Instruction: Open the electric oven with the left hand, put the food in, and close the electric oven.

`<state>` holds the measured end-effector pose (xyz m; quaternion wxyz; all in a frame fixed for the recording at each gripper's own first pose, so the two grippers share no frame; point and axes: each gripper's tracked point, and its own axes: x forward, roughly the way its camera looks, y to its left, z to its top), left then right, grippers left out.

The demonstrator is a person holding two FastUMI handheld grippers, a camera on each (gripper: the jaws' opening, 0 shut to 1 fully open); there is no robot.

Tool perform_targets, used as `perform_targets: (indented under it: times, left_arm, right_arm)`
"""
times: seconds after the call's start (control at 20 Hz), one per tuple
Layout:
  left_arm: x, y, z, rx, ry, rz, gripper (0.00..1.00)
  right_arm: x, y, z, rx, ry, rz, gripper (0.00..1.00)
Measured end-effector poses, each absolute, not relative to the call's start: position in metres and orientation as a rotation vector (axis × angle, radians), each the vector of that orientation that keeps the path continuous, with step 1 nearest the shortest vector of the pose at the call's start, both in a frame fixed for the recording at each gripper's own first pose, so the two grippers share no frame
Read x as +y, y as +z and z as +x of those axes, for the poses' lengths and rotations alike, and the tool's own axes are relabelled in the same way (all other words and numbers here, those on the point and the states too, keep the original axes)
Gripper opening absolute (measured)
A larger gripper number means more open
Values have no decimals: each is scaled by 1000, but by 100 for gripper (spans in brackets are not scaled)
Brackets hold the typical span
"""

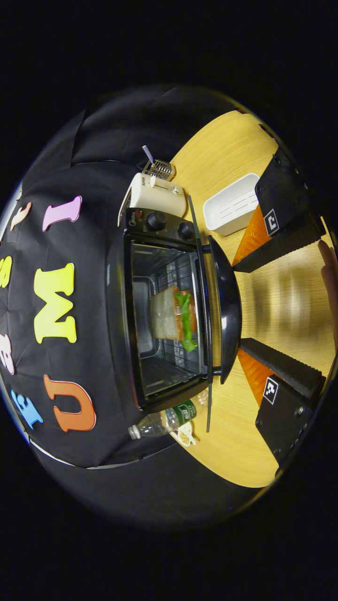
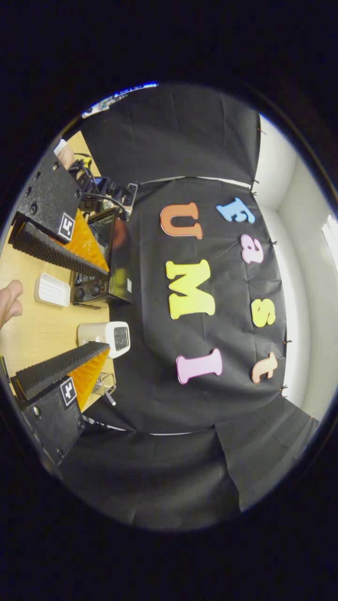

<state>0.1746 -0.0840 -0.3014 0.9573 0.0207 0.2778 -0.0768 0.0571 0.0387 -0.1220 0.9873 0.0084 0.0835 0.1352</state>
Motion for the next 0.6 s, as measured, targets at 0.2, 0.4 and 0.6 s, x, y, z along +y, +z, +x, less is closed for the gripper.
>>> perform_targets:
  times: [0.2, 0.4, 0.6]
  left_arm:
    - [-87, -281, 203, 527, -191, -12, 93]
    - [-78, -261, 230, 438, -173, -43, 93]
    - [-61, -226, 207, 361, -126, -40, 93]
  right_arm:
    - [35, -118, 46, 161, 258, 20, 90]
    - [34, -116, 30, 159, 251, 22, 91]
    - [33, -111, 11, 148, 254, 44, 91]
